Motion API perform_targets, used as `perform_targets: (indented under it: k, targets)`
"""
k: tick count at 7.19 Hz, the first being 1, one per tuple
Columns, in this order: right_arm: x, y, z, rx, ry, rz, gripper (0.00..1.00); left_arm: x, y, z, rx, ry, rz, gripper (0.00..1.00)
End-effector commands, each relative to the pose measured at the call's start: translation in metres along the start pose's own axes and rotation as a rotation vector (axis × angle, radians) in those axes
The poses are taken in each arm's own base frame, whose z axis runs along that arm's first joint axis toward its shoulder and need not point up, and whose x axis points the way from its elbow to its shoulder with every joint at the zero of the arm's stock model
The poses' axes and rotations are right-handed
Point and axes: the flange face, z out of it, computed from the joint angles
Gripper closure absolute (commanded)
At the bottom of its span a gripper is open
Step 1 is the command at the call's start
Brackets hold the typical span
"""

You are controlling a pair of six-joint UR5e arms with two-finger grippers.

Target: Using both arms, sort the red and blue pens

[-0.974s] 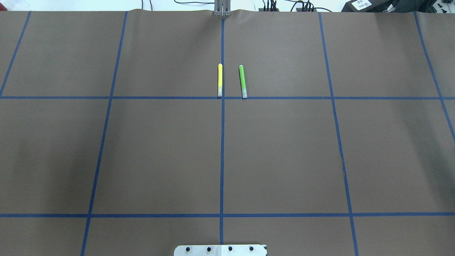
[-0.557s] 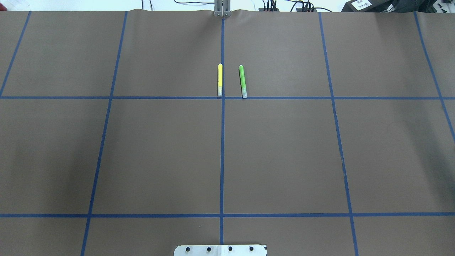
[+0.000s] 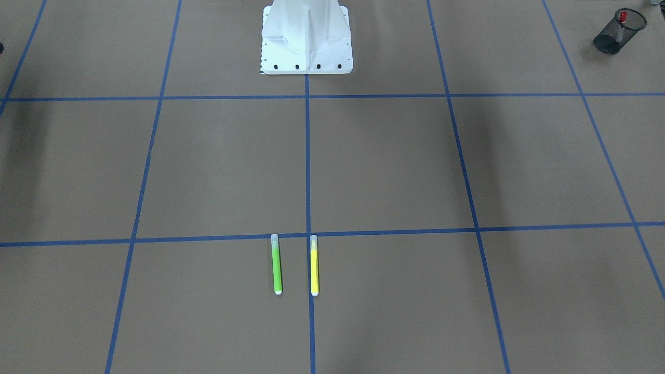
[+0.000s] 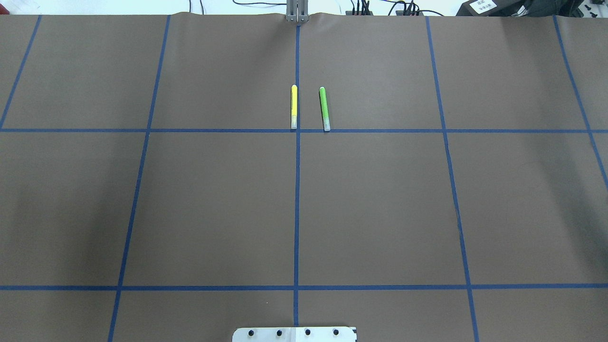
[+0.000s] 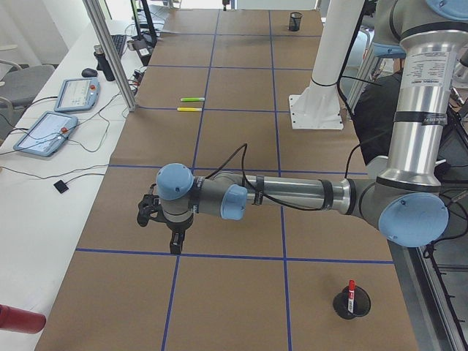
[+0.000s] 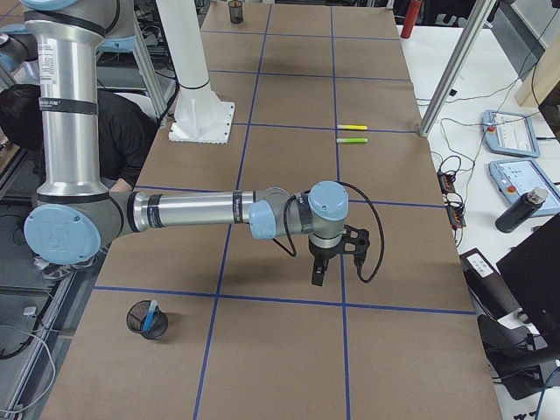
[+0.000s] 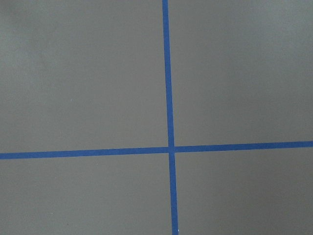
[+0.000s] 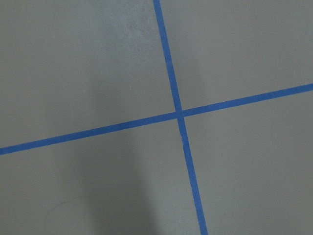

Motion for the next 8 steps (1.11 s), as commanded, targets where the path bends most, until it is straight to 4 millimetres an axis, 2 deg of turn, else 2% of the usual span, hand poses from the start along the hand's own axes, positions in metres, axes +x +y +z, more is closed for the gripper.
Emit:
perform_targets:
  k: [1, 8]
  targets:
    - [0.0061, 0.0007, -0.0032, 0.000, 0.002, 0.012, 0.00, 0.0021, -0.0006, -0.0017, 0.006, 0.004, 0.002, 0.00]
    - [0.0119, 0.0054, -0.0018, -0.007, -0.003, 0.023, 0.00, 0.0034, -0.0015, -0.0028, 0.008, 0.005, 0.004, 0.00]
